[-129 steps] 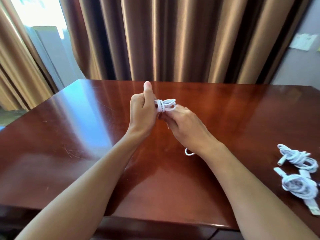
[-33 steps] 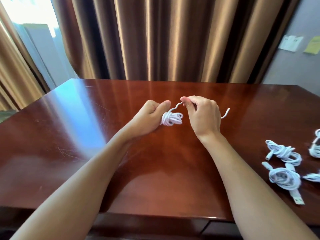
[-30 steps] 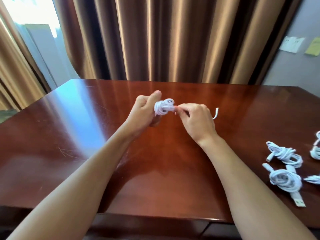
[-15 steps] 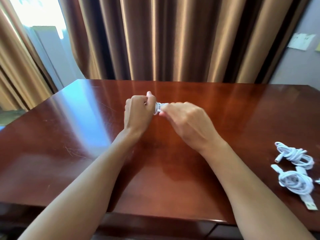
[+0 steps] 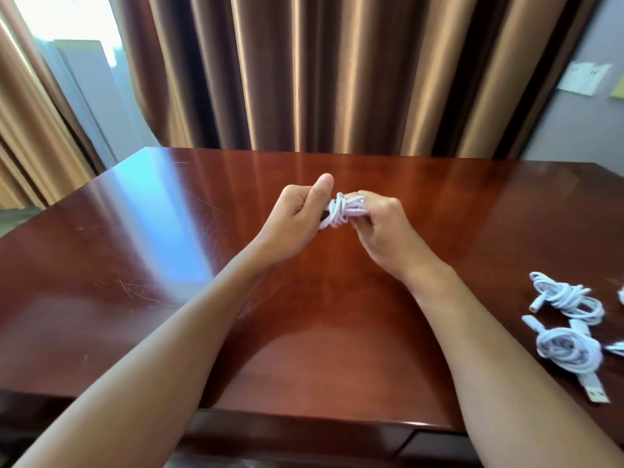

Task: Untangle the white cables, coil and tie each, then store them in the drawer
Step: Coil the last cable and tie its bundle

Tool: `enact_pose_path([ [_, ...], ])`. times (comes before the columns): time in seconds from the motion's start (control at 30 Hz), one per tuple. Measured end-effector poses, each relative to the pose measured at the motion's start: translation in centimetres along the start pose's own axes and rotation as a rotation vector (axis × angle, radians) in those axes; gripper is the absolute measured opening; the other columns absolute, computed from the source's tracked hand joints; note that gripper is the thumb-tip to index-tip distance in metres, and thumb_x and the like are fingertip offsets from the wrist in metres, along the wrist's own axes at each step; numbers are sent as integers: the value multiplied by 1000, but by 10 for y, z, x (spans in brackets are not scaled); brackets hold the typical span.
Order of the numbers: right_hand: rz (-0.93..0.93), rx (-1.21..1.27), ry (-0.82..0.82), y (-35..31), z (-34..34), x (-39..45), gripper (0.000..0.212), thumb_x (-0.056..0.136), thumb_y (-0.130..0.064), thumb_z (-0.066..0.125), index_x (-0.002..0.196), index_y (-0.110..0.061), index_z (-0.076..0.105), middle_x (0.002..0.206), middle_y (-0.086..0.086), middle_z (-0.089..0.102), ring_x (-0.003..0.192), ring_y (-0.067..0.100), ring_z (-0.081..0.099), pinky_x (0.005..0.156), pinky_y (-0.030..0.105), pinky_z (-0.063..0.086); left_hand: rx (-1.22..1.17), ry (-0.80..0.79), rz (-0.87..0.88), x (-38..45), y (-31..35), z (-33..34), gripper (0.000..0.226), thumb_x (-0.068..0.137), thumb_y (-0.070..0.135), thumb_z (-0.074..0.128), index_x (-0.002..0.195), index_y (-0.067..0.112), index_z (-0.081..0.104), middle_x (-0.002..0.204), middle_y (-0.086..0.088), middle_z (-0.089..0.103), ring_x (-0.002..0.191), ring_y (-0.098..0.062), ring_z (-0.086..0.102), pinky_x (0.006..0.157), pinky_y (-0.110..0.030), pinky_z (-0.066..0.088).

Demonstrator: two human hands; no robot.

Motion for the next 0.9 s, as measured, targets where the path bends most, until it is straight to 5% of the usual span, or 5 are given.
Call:
enact_pose_path([
  [0.23, 129, -126, -388, -21, 55, -14, 16, 106, -23, 39, 110, -21, 54, 108, 10, 70, 104, 37, 66, 83, 50, 53, 32, 410, -120, -1, -25, -41, 68, 106, 35, 36, 57, -13, 40, 49, -14, 43, 47, -24, 38, 46, -43, 32],
  [0.37, 49, -266, -403, -42, 53, -15, 18, 109, -24, 38, 95, -15, 45, 99, 15, 70, 97, 45, 63, 66, 41, 41, 111, 563, -197, -3, -37, -60, 64, 104, 27, 42, 44, 5, 38, 40, 6, 38, 43, -10, 34, 52, -32, 30],
  [0.5, -52, -273, -236, -49, 33, -10, 27, 107, -34, 45, 90, -15, 53, 92, 8, 70, 89, 38, 66, 63, 38, 39, 348, 551, -144, -6, -23, -61, 58, 96, 24, 50, 39, 13, 45, 32, 6, 39, 39, -11, 38, 56, -23, 33],
  [0.63, -70, -67, -100, -41, 20, -9, 18, 98, -30, 65, 94, -13, 71, 84, -12, 52, 72, 12, 54, 63, 30, 44, 463, 492, -159, -1, -28, -58, 52, 84, 35, 59, 42, 7, 47, 36, -4, 37, 44, -17, 32, 56, -32, 36],
  [0.9, -30, 44, -45, -28, 5, -4, 15, 86, -31, 79, 90, -17, 74, 87, -3, 63, 79, 12, 63, 67, 33, 55, 424, 138, -74, 11, -28, -32, 62, 88, 21, 70, 36, 19, 36, 33, 7, 27, 41, -7, 27, 43, -17, 21],
])
Point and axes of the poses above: each hand's wrist, its own x-axis towards the middle knuckle, its own z-axis out of the palm, y = z × x, the point moved 9 cm from there along x, towards the middle knuckle
